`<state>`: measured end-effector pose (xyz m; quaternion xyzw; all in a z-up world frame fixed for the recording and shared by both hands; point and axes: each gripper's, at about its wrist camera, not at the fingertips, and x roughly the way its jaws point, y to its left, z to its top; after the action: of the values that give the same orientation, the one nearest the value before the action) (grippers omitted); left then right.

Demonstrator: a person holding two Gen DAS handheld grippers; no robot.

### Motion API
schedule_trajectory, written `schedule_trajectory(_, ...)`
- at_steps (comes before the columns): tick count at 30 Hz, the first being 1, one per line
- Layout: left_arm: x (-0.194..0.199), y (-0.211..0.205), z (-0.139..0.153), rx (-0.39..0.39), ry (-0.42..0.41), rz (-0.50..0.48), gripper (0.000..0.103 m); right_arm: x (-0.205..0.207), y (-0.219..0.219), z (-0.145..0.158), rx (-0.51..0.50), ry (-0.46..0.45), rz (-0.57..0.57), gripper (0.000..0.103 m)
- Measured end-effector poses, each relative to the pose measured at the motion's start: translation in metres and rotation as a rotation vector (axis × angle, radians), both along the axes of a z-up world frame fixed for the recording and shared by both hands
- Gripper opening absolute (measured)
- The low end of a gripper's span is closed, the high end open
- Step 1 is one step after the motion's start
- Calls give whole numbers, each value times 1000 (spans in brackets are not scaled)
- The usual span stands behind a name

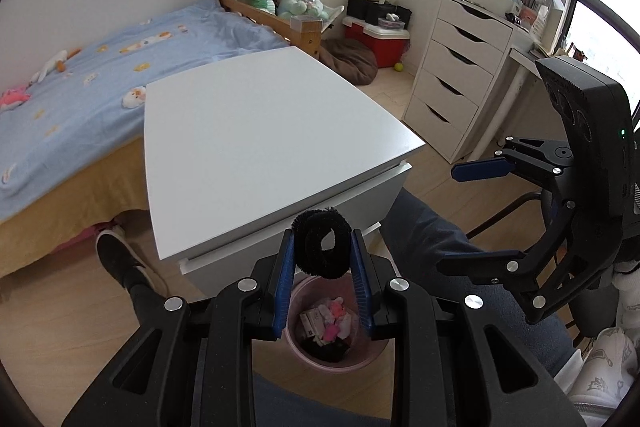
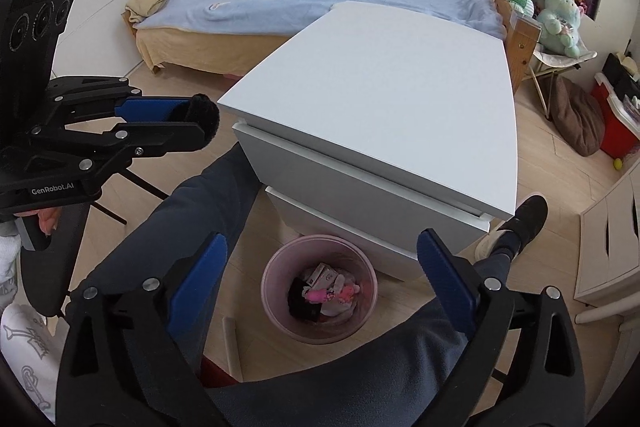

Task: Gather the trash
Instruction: 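Drop the pink pig into the wastebasket with the right gripper while the left holds the black plush, then lower the black fuzzy plush into the wastebasket and open the left gripper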

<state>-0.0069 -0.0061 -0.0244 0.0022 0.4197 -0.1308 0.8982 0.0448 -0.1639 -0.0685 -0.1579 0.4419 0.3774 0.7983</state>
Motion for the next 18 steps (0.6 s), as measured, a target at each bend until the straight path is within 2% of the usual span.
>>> schedule_trajectory(18,-7,-17,-5,-12,16,-61,27,0,-29,18,21,-49,-92,97)
